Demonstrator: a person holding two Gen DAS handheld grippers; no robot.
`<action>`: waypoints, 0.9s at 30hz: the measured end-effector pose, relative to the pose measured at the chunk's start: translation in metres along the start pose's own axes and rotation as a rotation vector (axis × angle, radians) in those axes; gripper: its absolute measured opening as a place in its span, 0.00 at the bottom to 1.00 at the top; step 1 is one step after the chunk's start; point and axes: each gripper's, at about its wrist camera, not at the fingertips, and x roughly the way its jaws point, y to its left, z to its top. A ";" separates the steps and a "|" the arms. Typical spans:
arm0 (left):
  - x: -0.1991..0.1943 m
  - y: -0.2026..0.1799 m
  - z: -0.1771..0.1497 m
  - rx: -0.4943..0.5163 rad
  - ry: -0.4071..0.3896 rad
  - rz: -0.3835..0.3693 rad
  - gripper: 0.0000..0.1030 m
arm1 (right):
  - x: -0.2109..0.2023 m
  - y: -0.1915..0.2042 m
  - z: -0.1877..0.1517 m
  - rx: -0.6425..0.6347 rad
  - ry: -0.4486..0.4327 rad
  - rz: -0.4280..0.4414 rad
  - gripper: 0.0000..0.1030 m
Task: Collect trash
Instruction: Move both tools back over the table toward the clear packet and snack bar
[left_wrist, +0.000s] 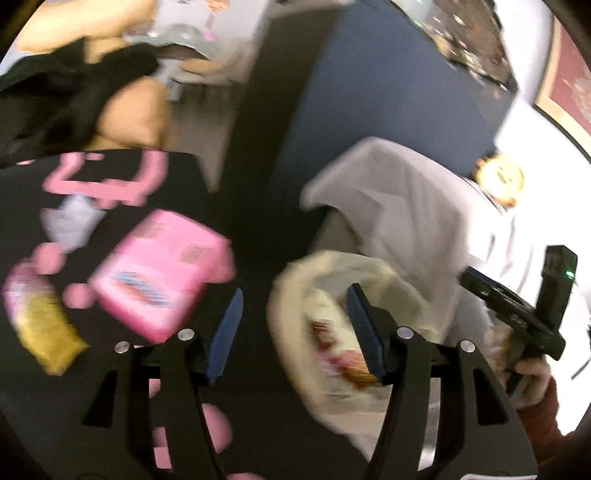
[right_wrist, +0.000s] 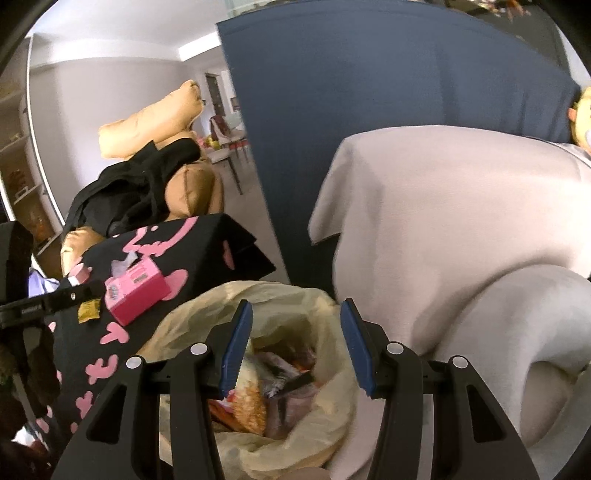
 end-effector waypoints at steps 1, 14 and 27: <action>-0.007 0.016 0.000 -0.021 -0.012 0.033 0.54 | 0.001 0.004 0.000 -0.003 0.001 0.010 0.46; -0.054 0.157 -0.020 -0.232 -0.057 0.271 0.54 | 0.049 0.113 0.013 -0.170 0.060 0.169 0.46; 0.001 0.206 0.057 -0.137 -0.001 0.297 0.50 | 0.103 0.174 0.037 -0.216 0.060 0.199 0.46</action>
